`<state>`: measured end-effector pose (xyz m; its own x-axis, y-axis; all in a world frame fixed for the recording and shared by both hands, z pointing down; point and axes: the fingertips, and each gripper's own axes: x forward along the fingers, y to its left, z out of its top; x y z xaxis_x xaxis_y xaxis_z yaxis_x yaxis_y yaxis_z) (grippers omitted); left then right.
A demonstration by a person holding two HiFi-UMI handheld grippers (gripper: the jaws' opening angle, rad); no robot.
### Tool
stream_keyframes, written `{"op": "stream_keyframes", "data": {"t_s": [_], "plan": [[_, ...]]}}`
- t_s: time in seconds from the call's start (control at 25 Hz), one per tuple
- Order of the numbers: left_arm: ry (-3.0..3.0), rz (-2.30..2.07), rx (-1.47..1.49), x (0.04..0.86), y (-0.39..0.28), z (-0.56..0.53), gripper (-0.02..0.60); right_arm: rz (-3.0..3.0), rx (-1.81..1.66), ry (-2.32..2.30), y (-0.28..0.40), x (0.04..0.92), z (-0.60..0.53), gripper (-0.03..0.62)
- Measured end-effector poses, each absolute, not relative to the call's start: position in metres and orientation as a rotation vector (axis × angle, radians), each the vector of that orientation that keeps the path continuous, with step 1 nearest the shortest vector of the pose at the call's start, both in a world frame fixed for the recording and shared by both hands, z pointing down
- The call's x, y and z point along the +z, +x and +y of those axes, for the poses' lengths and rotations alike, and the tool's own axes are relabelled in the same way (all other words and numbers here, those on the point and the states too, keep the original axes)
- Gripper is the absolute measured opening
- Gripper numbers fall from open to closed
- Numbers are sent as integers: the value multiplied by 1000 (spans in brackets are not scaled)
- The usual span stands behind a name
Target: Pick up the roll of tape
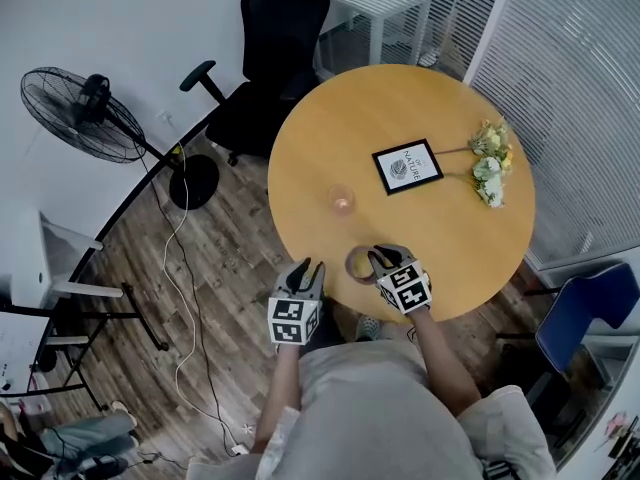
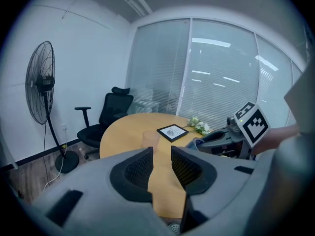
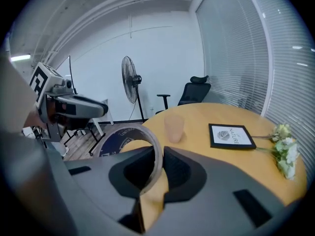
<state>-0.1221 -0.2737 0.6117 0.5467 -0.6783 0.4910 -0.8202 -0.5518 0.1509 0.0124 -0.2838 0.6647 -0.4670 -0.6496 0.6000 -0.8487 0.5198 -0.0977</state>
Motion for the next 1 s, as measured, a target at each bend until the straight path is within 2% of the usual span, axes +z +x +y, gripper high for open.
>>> {"op": "stream_keyframes", "data": {"t_s": [0.92, 1.0], "plan": [[2489, -1108, 545, 616, -54, -258, 104, -2329, 588, 1650, 82, 613, -236, 52], [2486, -1119, 548, 616, -54, -258, 83, -2328, 597, 1659, 85, 614, -235, 52]]}}
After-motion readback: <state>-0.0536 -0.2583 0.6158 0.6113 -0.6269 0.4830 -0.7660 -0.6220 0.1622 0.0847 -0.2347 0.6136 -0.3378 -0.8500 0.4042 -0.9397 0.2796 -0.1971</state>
